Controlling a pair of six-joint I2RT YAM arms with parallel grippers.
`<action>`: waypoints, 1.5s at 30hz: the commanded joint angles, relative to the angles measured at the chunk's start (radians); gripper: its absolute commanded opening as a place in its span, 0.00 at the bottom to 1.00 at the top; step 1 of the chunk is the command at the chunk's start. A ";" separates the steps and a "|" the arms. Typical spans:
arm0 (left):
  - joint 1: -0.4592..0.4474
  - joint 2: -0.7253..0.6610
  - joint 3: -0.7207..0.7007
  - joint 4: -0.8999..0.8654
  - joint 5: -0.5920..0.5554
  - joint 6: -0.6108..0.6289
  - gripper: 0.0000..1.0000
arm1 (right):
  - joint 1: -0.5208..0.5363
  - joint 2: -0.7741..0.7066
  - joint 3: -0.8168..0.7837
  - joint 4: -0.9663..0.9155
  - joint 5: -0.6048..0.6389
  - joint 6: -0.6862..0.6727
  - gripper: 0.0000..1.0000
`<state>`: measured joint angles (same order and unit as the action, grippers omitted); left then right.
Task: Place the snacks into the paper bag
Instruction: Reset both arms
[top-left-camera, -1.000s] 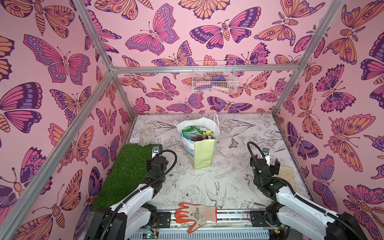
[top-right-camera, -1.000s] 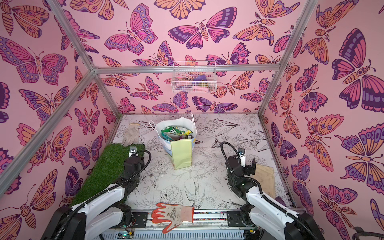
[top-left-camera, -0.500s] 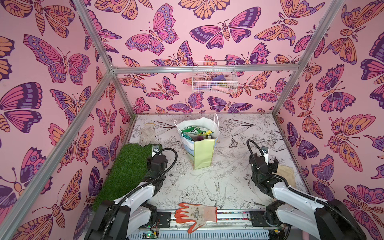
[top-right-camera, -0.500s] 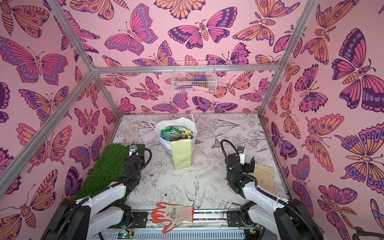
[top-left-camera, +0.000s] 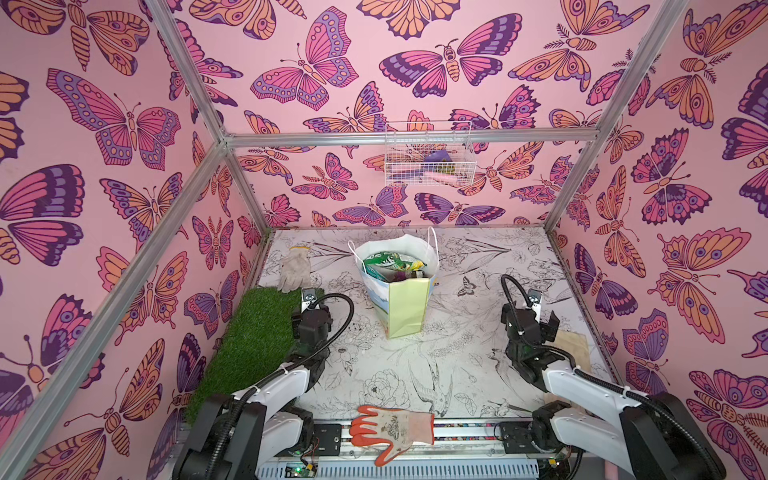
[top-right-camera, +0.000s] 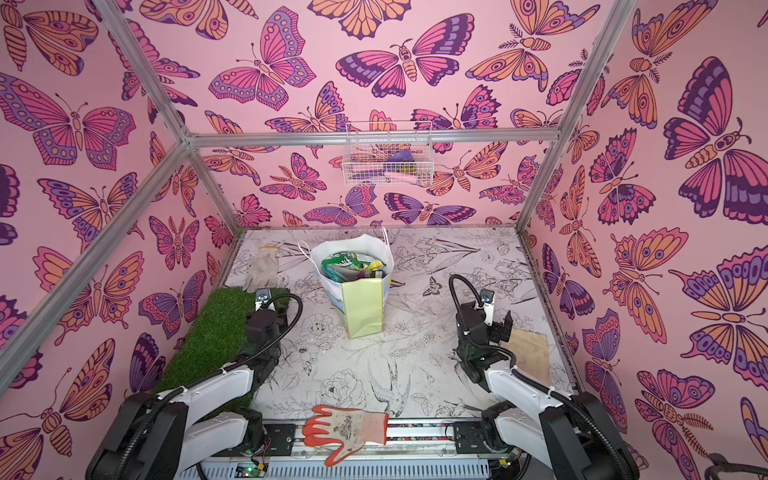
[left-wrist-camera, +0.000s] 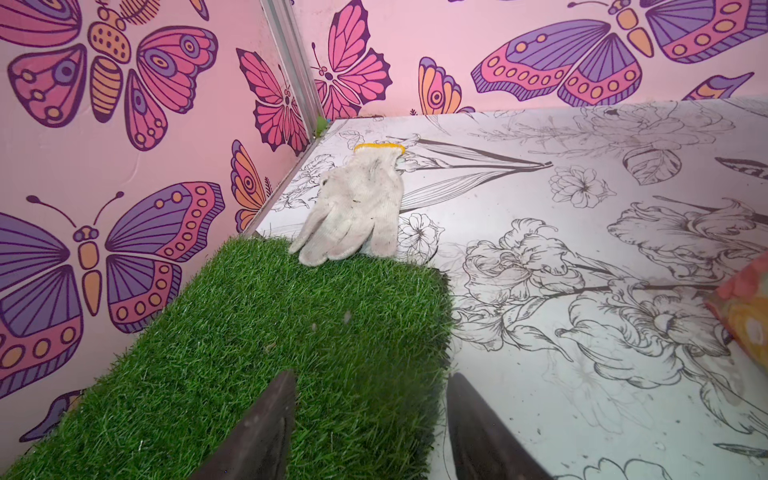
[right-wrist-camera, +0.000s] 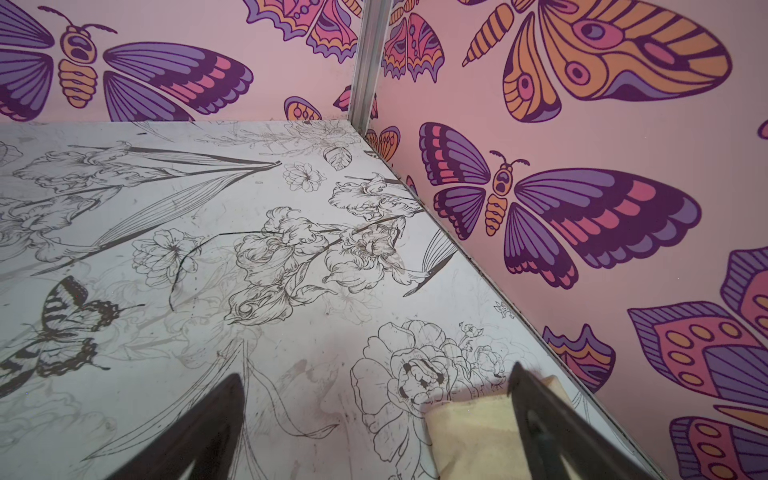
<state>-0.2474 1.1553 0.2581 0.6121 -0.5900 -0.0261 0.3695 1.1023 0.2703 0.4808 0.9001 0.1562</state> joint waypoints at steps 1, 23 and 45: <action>0.009 0.016 -0.017 0.069 0.004 0.017 0.60 | -0.012 0.015 0.009 0.071 0.003 -0.017 0.99; 0.012 0.072 -0.100 0.363 -0.045 0.053 0.61 | -0.061 0.090 -0.095 0.441 -0.009 -0.070 0.99; 0.015 0.274 -0.133 0.692 -0.099 0.101 0.63 | -0.110 0.211 -0.115 0.656 -0.036 -0.082 0.99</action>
<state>-0.2405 1.3926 0.1421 1.1870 -0.6575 0.0597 0.2752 1.2854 0.1627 1.0492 0.8703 0.0776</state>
